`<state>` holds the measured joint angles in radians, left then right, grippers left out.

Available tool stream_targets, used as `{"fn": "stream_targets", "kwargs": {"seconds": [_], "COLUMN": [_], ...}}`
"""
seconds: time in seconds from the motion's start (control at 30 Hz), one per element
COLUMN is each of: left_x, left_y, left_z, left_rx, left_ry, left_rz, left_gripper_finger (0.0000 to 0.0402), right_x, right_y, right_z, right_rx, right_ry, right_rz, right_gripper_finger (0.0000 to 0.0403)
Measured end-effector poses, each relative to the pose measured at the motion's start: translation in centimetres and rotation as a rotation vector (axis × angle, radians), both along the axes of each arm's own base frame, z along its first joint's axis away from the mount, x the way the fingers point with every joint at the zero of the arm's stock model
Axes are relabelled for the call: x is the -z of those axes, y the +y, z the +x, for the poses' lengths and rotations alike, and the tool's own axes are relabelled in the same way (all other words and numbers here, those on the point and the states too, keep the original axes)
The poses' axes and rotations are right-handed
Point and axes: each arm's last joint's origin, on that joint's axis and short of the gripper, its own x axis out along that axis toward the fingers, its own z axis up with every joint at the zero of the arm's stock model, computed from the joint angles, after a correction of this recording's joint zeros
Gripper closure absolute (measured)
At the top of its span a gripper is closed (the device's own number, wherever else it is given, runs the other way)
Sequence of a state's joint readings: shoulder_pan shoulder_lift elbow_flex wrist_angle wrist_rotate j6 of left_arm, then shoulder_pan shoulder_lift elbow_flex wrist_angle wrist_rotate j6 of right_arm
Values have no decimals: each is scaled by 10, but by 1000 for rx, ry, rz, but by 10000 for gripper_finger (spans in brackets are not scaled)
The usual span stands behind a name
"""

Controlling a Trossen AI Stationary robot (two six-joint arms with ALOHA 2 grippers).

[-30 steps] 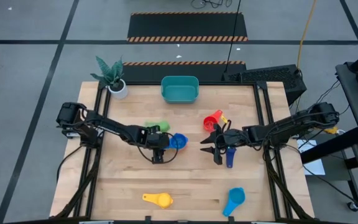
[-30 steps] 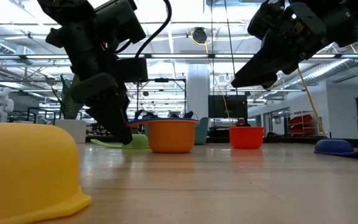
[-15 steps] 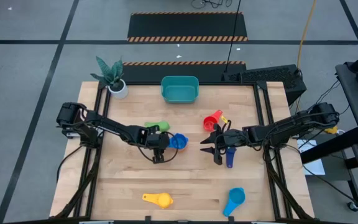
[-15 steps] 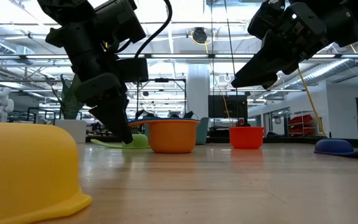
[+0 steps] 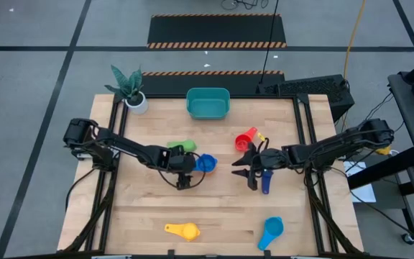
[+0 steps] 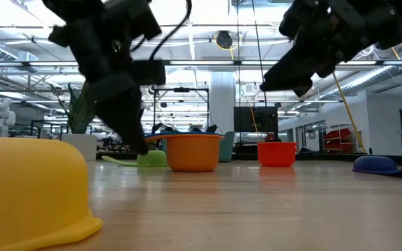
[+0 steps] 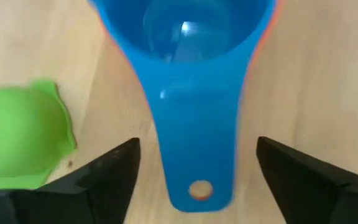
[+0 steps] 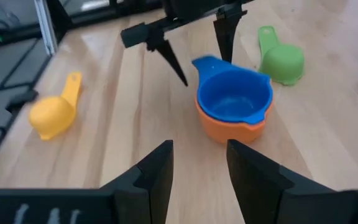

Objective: Nest measuring cups in basket
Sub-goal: Stack the red measuring cup on top of the blue measuring cup

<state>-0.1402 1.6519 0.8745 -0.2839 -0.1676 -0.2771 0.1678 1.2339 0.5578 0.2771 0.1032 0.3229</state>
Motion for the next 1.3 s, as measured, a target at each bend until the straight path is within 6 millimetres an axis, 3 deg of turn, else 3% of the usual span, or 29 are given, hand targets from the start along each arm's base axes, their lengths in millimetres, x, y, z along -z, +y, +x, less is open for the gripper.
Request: {"fn": "stream_targets", "kwargs": {"seconds": [0.17,0.43,0.63,0.93,1.3], "left_x": [-23,-65,-93,-114,-97], "left_y": [1,0,-4,9,1], "left_z": [-7,-27,-29,-32,-30], "left_rx": [-19,-60,3,55,12], "left_ry": [-51,-180,-351,-448,-430], "left_rz": [42,110,153,238,150], "left_gripper_finger": [56,55,55,55,55], "right_x": [-14,-34,-33,-29,-11], "right_y": [5,11,5,-31,-91], "right_z": [-9,-28,-34,-31,-38], "right_rx": [23,206,404,519,469], "right_ry": [-50,-128,-115,-29,285], "right_rz": [-14,-39,-130,-267,-548], "right_gripper_finger": [259,259,259,259,254]}}
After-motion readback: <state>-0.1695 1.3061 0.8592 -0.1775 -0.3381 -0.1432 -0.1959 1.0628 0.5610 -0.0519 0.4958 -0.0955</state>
